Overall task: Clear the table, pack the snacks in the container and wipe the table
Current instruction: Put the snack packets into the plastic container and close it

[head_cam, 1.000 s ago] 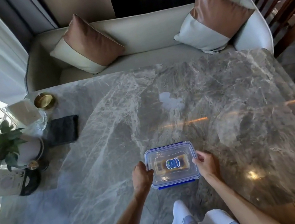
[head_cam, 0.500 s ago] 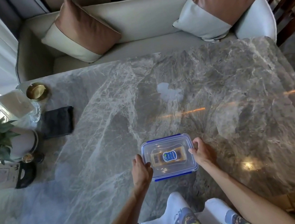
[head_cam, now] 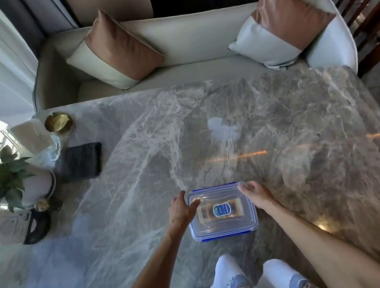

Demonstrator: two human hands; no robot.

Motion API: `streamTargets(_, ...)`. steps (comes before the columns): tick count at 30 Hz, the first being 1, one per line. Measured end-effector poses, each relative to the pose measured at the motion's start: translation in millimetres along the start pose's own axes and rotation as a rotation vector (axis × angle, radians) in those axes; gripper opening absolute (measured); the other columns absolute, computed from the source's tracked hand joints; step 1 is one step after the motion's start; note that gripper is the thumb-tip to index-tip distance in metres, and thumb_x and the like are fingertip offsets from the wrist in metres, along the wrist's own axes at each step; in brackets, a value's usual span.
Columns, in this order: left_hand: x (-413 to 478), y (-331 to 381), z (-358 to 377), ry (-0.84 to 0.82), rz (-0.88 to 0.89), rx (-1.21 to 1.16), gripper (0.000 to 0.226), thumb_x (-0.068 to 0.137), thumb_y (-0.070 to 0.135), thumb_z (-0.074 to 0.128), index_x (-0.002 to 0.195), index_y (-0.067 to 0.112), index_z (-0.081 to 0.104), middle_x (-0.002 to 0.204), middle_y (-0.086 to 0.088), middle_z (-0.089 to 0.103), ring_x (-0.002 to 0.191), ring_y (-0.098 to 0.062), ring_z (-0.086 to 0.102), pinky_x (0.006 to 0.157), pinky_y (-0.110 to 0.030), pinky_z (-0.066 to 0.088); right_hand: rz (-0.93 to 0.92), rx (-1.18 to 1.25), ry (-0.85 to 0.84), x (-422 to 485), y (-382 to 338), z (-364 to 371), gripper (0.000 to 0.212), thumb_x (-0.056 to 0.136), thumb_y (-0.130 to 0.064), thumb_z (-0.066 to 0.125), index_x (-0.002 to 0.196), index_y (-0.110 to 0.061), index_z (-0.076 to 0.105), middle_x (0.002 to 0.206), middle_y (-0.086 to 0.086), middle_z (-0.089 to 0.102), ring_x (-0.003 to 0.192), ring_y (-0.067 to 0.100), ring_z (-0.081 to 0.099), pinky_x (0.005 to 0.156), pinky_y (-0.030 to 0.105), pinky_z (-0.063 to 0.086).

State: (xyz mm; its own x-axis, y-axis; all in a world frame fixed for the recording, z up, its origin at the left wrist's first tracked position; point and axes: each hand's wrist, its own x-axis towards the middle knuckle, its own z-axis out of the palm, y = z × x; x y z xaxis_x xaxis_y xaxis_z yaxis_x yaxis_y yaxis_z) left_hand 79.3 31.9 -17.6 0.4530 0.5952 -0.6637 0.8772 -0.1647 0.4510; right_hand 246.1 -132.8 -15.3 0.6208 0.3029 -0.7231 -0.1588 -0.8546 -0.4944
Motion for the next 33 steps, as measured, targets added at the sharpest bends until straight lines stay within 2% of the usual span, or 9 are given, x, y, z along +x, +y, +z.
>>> streamTargets(5, 8.7, 0.4, 11.0, 0.011, -0.070, -0.144, 0.055, 0.085, 0.027, 0.069, 0.135, 0.013, 0.051, 0.125, -0.016, 0.066, 0.116, -0.033, 0.061, 0.094, -0.038, 0.048, 0.100, 0.045, 0.005, 5.2, 0.3, 15.8, 0.061, 0.094, -0.041, 0.056, 0.142, -0.006, 0.042, 0.144, 0.016, 0.049, 0.130, 0.032, 0.049, 0.110, 0.045, 0.038)
streamTargets(9, 10.0, 0.4, 21.2, 0.083, -0.070, -0.164, 0.053, 0.085, 0.024, 0.068, 0.134, 0.014, 0.051, 0.120, -0.015, 0.068, 0.111, -0.034, 0.064, 0.087, -0.036, 0.050, 0.102, 0.043, 0.046, 15.9, 5.1, 22.6, 0.059, 0.093, -0.041, 0.059, 0.139, -0.006, 0.046, 0.140, 0.017, 0.054, 0.125, 0.033, 0.053, 0.107, 0.045, 0.041)
streamTargets(13, 17.4, 0.5, 14.7, 0.006, -0.086, -0.149, 0.056, 0.084, 0.022, 0.070, 0.133, 0.008, 0.048, 0.126, -0.018, 0.063, 0.116, -0.034, 0.060, 0.093, -0.038, 0.048, 0.213, 0.226, -0.107, 16.4, 2.4, 6.0, 0.060, 0.086, -0.041, 0.068, 0.134, -0.010, 0.049, 0.132, 0.014, 0.059, 0.116, 0.032, 0.059, 0.098, 0.045, 0.050)
streamTargets(15, 22.1, 4.6, 8.3, -0.059, -0.099, -0.124, 0.077, 0.082, 0.022, 0.072, 0.145, 0.008, 0.031, 0.138, -0.022, 0.049, 0.128, -0.036, 0.048, 0.104, -0.040, 0.041, 0.095, 0.017, -0.081, 16.6, 2.7, 0.2, 0.060, 0.087, -0.045, 0.066, 0.133, -0.010, 0.052, 0.133, 0.013, 0.060, 0.117, 0.030, 0.059, 0.096, 0.039, 0.049)
streamTargets(17, 28.5, 13.3, 0.5, -0.130, -0.038, 0.005, 0.099, 0.079, 0.021, 0.074, 0.154, 0.014, 0.009, 0.148, -0.021, 0.032, 0.137, -0.039, 0.034, 0.114, -0.045, 0.029, -0.075, -0.305, 0.058, 14.1, 3.3, 2.4, 0.072, 0.089, -0.049, 0.060, 0.148, -0.014, 0.036, 0.149, 0.008, 0.046, 0.132, 0.027, 0.049, 0.102, 0.037, 0.044)
streamTargets(20, 41.6, 28.5, -9.2, -0.265, 0.110, 0.245, 0.101, 0.081, 0.019, 0.072, 0.155, 0.021, 0.003, 0.158, -0.013, 0.018, 0.145, -0.038, 0.018, 0.119, -0.053, 0.022, -0.313, -0.507, 0.083, 11.4, -1.7, 12.0, 0.092, 0.086, -0.048, 0.064, 0.155, -0.024, 0.008, 0.163, -0.001, 0.015, 0.148, 0.021, 0.025, 0.114, 0.041, 0.034)
streamTargets(25, 56.5, 34.9, -5.1, -0.412, 0.108, 0.150, 0.092, 0.083, 0.023, 0.073, 0.154, 0.011, 0.016, 0.156, -0.016, 0.031, 0.141, -0.032, 0.036, 0.118, -0.044, 0.031, -0.336, -0.603, -0.186, 33.2, -19.0, 15.3, 0.112, 0.080, -0.033, 0.075, 0.155, -0.021, -0.007, 0.164, -0.002, -0.009, 0.152, 0.018, -0.002, 0.124, 0.040, 0.008)
streamTargets(30, 60.5, 32.9, 2.8, -0.283, 0.184, 0.263, 0.074, 0.080, 0.027, 0.075, 0.144, 0.012, 0.042, 0.139, -0.016, 0.046, 0.131, -0.031, 0.042, 0.111, -0.035, 0.033, -0.238, -0.646, -0.404, 59.0, -31.0, 12.5, 0.108, 0.078, -0.028, 0.078, 0.155, -0.024, 0.002, 0.164, 0.000, 0.002, 0.152, 0.019, 0.006, 0.123, 0.038, 0.014)
streamTargets(33, 58.0, 30.1, 3.9, -0.214, 0.278, 0.262, 0.059, 0.078, 0.028, 0.075, 0.133, 0.020, 0.057, 0.128, -0.014, 0.051, 0.126, -0.028, 0.040, 0.107, -0.032, 0.029, -0.251, -0.626, -0.395, 62.8, -29.6, 12.0, 0.098, 0.076, -0.026, 0.080, 0.154, -0.024, 0.020, 0.161, 0.001, 0.021, 0.148, 0.021, 0.024, 0.119, 0.039, 0.024)
